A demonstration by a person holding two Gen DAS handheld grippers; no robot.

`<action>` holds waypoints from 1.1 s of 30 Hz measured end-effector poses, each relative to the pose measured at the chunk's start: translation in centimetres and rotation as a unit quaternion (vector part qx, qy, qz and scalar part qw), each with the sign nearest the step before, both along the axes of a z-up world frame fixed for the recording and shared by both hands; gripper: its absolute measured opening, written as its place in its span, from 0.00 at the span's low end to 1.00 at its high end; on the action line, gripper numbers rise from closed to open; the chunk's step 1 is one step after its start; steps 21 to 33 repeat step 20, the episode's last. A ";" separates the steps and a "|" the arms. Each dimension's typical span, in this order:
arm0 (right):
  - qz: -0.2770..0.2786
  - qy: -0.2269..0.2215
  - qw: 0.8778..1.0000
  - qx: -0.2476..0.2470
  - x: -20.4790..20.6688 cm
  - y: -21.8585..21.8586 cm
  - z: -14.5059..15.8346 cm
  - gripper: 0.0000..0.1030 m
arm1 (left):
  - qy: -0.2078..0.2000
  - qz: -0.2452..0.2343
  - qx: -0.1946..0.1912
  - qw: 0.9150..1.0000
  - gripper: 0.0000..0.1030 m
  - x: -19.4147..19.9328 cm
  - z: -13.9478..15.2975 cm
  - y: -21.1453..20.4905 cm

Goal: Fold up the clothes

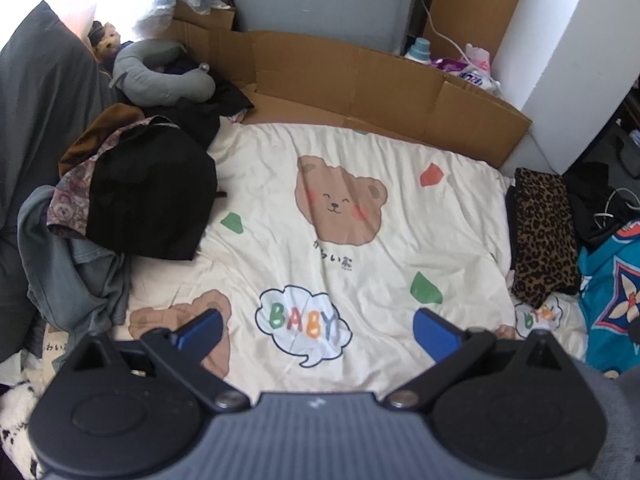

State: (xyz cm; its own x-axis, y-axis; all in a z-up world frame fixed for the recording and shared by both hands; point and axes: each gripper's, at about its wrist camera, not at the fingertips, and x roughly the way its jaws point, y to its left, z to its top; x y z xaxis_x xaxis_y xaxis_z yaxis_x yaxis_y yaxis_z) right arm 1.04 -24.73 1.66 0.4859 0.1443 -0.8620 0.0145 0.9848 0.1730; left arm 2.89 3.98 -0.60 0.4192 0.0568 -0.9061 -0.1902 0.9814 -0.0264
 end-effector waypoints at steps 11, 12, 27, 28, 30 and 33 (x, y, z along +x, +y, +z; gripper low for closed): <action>-0.010 0.001 1.000 0.012 0.1 -0.7 -0.4 0.99 | 0.009 0.000 -0.009 1.000 0.99 0.5 -0.6 0.3; -0.010 0.001 1.000 0.012 0.1 -0.7 -0.4 0.99 | 0.010 0.000 -0.010 1.000 0.99 0.5 -0.6 0.4; -0.009 0.003 1.000 0.014 0.0 -0.8 -0.5 0.99 | 0.013 0.001 -0.011 1.000 0.99 0.6 -0.9 0.5; -0.009 0.003 1.000 0.014 0.0 -0.8 -0.5 0.99 | 0.013 0.001 -0.011 1.000 0.99 0.6 -0.9 0.5; -0.009 0.003 1.000 0.014 0.0 -0.8 -0.5 0.99 | 0.013 0.001 -0.011 1.000 0.99 0.6 -0.9 0.5; -0.009 0.003 1.000 0.014 0.0 -0.8 -0.5 0.99 | 0.013 0.001 -0.011 1.000 0.99 0.6 -0.9 0.5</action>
